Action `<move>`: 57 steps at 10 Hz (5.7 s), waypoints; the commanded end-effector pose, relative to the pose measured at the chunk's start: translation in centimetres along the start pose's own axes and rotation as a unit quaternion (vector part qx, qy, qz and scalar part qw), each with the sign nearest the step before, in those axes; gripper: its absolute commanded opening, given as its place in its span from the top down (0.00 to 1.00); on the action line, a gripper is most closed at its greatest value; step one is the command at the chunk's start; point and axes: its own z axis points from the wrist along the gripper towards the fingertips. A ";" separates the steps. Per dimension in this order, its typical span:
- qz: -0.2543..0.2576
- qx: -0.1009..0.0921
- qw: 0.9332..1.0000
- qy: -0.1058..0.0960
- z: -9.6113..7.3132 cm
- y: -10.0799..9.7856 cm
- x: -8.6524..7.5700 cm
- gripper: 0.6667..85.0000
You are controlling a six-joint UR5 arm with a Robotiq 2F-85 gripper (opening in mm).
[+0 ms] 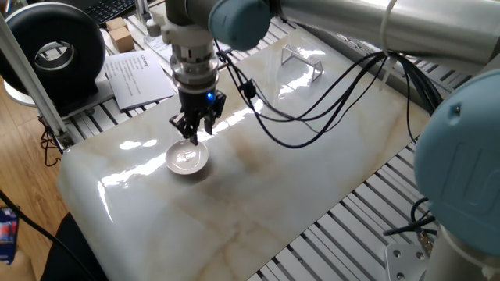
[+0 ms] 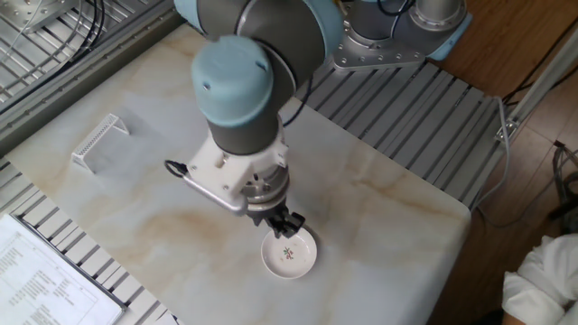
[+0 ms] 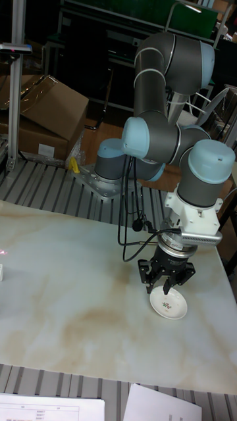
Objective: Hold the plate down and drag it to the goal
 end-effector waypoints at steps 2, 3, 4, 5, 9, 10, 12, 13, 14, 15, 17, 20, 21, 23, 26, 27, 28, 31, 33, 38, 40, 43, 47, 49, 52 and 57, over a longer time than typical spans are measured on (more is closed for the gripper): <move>-0.005 -0.003 1.000 -0.006 1.0 0.3 -0.5 0.50; -0.006 0.007 1.000 -0.005 1.7 -0.4 -0.9 0.50; -0.013 0.006 1.000 -0.005 1.7 -0.8 -1.0 0.50; -0.021 0.000 1.000 -0.002 1.1 -1.2 -0.8 0.50; -0.022 0.005 1.000 -0.014 0.9 -1.6 -1.3 0.51; -0.017 -0.001 1.000 -0.014 1.0 -1.1 -1.4 0.51; -0.015 -0.008 1.000 -0.015 1.4 -0.8 -1.5 0.51; -0.012 -0.010 1.000 -0.013 1.5 -0.5 -1.4 0.51; -0.010 -0.010 1.000 -0.015 1.7 -0.3 -1.5 0.51; -0.009 -0.007 1.000 -0.018 2.1 0.0 -1.8 0.52; -0.009 -0.005 1.000 -0.019 2.3 -0.1 -1.9 0.54; -0.014 -0.002 1.000 -0.022 2.7 -1.0 -1.9 0.58; -0.014 -0.003 1.000 -0.022 2.8 -1.0 -1.9 0.58; -0.012 -0.006 1.000 -0.022 2.9 -0.8 -1.9 0.58; -0.006 -0.023 0.999 -0.021 2.8 0.2 -1.8 0.63; -0.005 -0.019 1.000 -0.020 2.7 -0.1 -1.7 0.68; -0.006 -0.020 1.000 -0.019 2.5 -0.3 -1.6 0.70; -0.010 -0.021 1.000 -0.020 2.5 -0.6 -1.5 0.70; -0.011 -0.021 1.000 -0.020 2.5 -0.8 -1.5 0.70; -0.009 -0.038 0.999 -0.027 3.7 -0.4 -1.8 0.70; -0.004 -0.053 0.998 -0.027 3.5 0.3 -1.7 0.71; -0.001 -0.071 0.997 -0.024 2.4 0.5 -1.4 0.99; -0.046 -0.055 0.997 -0.026 1.2 -1.3 -0.6 0.99; -0.064 -0.039 0.997 -0.027 0.8 -1.9 -0.8 0.99; -0.071 -0.014 0.997 -0.020 -0.9 -1.0 -0.9 0.99; -0.087 0.010 0.996 -0.032 -1.7 -0.4 -2.1 0.99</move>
